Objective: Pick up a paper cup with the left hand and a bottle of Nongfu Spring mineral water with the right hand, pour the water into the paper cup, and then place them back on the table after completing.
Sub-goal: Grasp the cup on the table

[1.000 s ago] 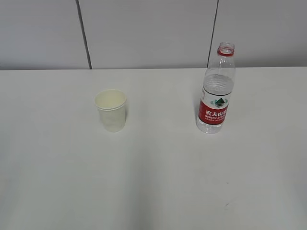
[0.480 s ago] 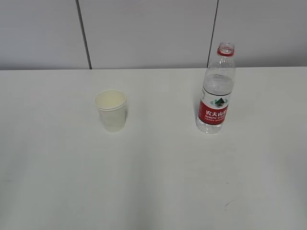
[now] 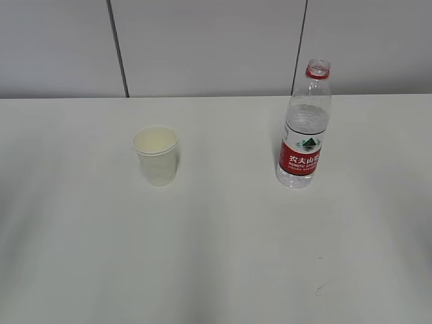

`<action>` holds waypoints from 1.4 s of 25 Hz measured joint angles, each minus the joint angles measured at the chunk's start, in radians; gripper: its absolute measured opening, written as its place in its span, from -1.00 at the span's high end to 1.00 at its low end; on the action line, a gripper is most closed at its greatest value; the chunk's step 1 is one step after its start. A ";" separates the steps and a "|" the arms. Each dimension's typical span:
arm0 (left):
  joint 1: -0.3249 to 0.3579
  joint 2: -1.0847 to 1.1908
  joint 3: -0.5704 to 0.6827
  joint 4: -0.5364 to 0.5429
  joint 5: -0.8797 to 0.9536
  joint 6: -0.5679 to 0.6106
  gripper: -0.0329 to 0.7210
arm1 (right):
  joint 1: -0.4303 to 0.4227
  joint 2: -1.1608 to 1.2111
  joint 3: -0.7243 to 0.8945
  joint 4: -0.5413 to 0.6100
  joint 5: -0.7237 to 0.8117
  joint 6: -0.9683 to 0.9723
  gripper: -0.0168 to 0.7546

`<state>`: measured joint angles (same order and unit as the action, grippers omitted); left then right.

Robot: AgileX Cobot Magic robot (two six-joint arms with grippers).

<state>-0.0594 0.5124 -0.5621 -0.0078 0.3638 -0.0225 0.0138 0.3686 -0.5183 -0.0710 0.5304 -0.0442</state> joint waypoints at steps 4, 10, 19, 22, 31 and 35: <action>0.000 0.180 0.004 -0.009 -0.158 0.002 -0.23 | 0.000 0.142 0.021 0.000 -0.196 0.000 -0.38; -0.020 0.392 0.118 -0.020 -0.538 0.002 -0.22 | 0.000 0.317 0.140 0.000 -0.560 0.000 -0.38; -0.134 0.711 0.249 0.029 -0.964 0.002 -0.22 | 0.000 0.496 0.242 0.000 -0.853 0.000 -0.38; -0.155 0.823 0.250 0.089 -1.073 0.002 -0.22 | 0.000 0.542 0.243 0.000 -0.932 0.000 -0.38; -0.167 1.115 0.250 0.187 -1.415 0.002 -0.22 | 0.000 0.639 0.243 0.000 -1.023 0.007 -0.38; -0.167 1.243 0.248 0.254 -1.494 0.002 -0.22 | 0.000 0.661 0.243 0.000 -1.052 0.008 -0.38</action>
<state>-0.2265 1.7557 -0.3137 0.2464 -1.1302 -0.0207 0.0138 1.0296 -0.2749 -0.0710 -0.5212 -0.0359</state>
